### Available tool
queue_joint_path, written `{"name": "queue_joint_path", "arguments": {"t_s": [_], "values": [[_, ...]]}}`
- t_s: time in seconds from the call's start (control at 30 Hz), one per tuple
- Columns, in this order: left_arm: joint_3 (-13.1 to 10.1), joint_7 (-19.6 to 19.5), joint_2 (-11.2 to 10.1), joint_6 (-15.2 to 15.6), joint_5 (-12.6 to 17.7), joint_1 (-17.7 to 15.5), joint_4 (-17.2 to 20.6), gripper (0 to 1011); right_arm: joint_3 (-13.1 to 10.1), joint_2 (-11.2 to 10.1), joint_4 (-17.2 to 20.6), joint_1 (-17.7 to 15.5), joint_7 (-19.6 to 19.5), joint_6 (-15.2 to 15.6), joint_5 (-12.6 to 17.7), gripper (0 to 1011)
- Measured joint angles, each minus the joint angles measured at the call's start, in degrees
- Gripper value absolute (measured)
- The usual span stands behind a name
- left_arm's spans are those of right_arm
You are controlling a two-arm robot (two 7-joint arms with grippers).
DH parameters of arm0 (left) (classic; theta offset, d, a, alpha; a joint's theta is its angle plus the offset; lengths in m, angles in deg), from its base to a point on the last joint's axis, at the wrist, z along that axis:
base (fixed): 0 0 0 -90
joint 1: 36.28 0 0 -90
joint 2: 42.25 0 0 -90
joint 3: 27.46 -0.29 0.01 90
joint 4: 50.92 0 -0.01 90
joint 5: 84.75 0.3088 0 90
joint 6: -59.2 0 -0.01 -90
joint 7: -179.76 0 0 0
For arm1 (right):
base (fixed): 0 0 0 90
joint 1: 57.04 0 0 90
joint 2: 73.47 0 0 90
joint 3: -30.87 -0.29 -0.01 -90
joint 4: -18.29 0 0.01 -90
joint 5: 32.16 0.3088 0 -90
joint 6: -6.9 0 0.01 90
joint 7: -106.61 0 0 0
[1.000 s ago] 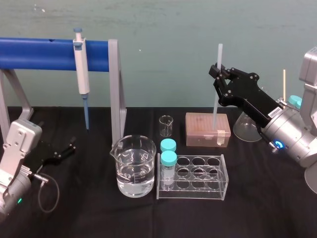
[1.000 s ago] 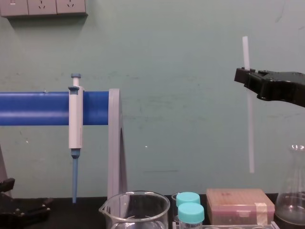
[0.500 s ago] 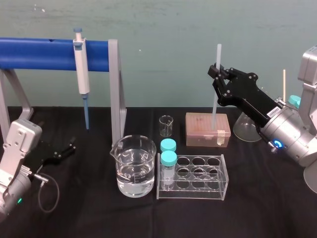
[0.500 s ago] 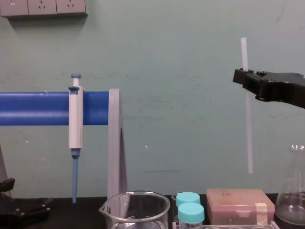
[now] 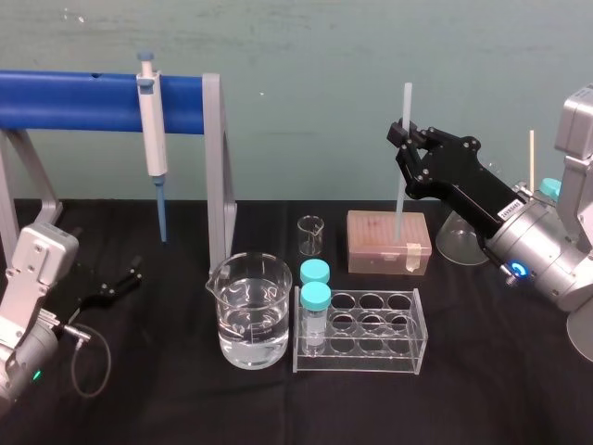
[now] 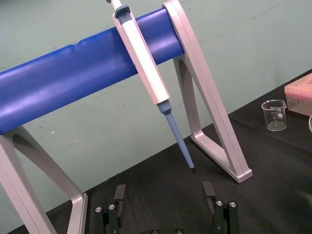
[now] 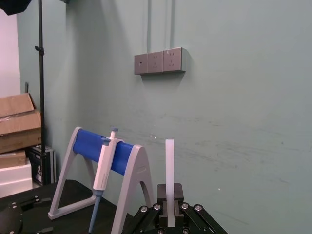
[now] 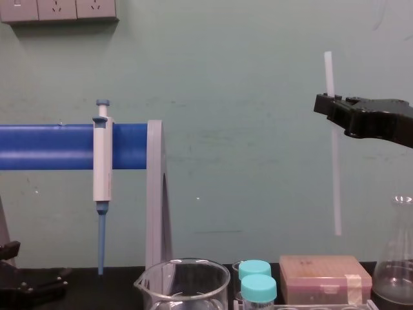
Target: Pick up the stirring rod with one hand, then place it down.
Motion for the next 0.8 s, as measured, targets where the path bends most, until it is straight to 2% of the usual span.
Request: {"name": "queue_joint_path", "arguments": {"t_s": [0.8], "values": [[0.0,0.0,0.0,0.0,0.0,0.0,0.0,1000,-0.3,0.0,0.5,-0.6,-0.2,-0.3,0.0,72]]}}
